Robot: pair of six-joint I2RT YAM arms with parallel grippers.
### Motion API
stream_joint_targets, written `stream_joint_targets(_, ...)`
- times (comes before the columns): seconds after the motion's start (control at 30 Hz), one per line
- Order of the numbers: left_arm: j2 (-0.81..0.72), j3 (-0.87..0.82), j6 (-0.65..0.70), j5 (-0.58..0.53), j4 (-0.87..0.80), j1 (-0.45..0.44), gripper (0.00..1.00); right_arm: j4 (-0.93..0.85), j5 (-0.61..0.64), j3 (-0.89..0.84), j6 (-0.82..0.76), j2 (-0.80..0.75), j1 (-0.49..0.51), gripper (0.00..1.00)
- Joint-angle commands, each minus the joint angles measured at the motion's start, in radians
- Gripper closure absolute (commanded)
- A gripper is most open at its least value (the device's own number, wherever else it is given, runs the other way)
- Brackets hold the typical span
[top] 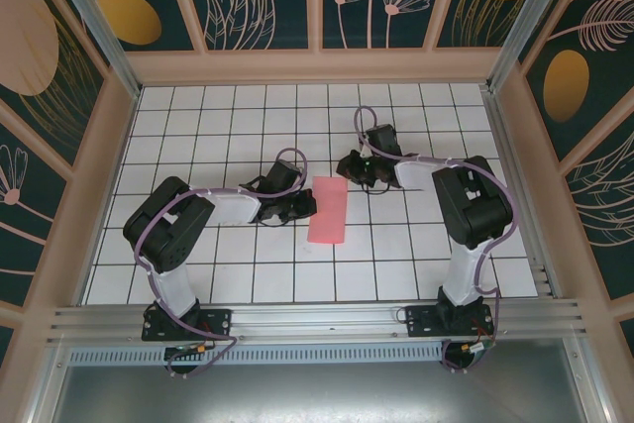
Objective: Fold a paper plane with a square sheet of paper (pick it up from the middle)
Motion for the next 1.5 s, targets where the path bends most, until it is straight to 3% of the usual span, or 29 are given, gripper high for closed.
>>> stream_joint_targets(0.0, 0.033, -0.036, 0.021, -0.053, -0.117, -0.005, 1.00, -0.017, -0.023, 0.017, -0.009, 0.021, -0.002, 0.84)
stream_joint_targets(0.4, 0.025, -0.038, 0.021, -0.053, -0.122, -0.004, 1.00, -0.056, 0.047, -0.015, -0.001, 0.092, 0.000, 0.85)
stream_joint_targets(0.57, 0.024, -0.040, 0.023, -0.053, -0.122, -0.005, 1.00, -0.180, 0.140, 0.027, 0.036, 0.127, -0.006, 0.84)
stream_joint_targets(0.9, 0.019, -0.044, 0.023, -0.053, -0.120, -0.005, 1.00, 0.200, -0.084, -0.130, 0.129, 0.022, -0.032, 0.84)
stream_joint_targets(1.07, 0.017, -0.047, 0.021, -0.056, -0.121, -0.005, 1.00, 0.157, -0.111, -0.088, 0.154, -0.057, -0.043, 0.83)
stream_joint_targets(1.27, 0.023, -0.044, 0.021, -0.052, -0.117, -0.004, 1.00, 0.013, -0.034, -0.060, 0.090, -0.083, 0.006, 0.83)
stream_joint_targets(1.47, 0.025, -0.038, 0.020, -0.050, -0.119, -0.006, 1.00, 0.066, -0.030, -0.132, 0.120, -0.070, 0.034, 0.83)
